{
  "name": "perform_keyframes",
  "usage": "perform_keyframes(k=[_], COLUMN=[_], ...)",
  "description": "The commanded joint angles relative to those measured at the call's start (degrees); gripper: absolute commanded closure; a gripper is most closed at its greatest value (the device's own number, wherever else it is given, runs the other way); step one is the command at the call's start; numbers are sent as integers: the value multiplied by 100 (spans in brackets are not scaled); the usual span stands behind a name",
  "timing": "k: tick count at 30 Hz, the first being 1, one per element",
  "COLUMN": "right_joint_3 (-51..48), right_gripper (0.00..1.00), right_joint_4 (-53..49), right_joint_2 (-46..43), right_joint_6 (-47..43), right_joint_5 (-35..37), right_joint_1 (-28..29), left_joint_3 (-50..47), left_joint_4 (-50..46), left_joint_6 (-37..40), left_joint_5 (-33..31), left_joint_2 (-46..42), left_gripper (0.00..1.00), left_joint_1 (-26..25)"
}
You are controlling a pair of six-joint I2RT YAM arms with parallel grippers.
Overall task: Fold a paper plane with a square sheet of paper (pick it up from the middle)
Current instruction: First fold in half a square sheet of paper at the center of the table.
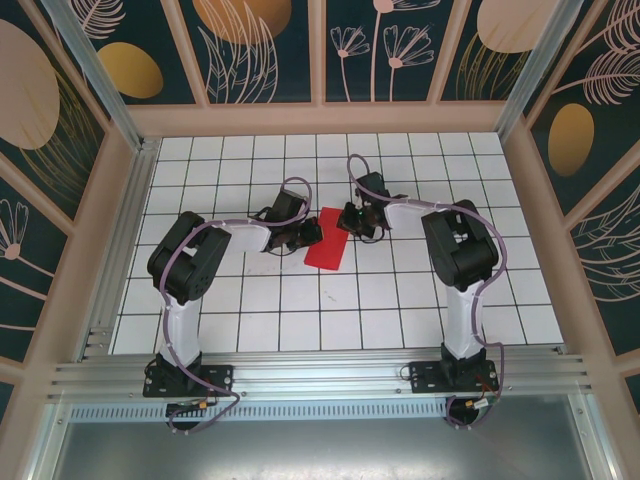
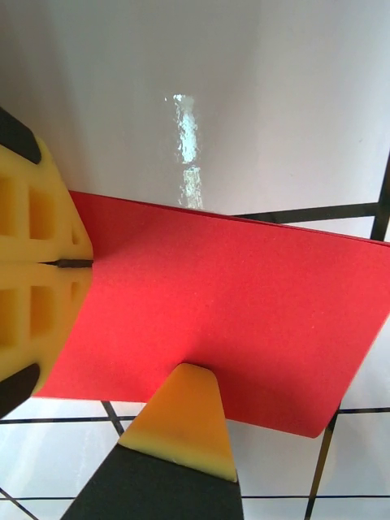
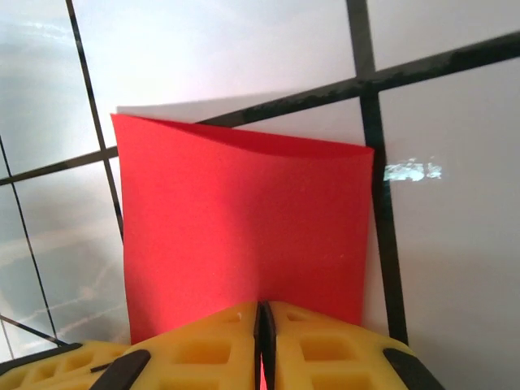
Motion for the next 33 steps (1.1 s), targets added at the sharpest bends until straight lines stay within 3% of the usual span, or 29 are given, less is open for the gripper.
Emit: perform_keyframes(k=[1,10,27,33], right_joint_3=[13,171,779,571], right_gripper=[86,84,85,85], right_joint_4=[-364,208,-590,79], right_joint_2=[296,-352,660,1], right_joint_6=[279,0,-19,-311], right_joint_5=[482,137,701,197], right_joint_1=[-162,-141,-369,-359], left_joint_3=[-218,-216,-235,-196], left_joint_4=[-990,-999,-1052,-1104], left_joint_6=[191,206,262,288], left_joint_5=[-552,-556,-588,-587], left_joint_2=[410,411,388,390], left_gripper=[100,100,100,100], left_joint_1=[37,37,37,37])
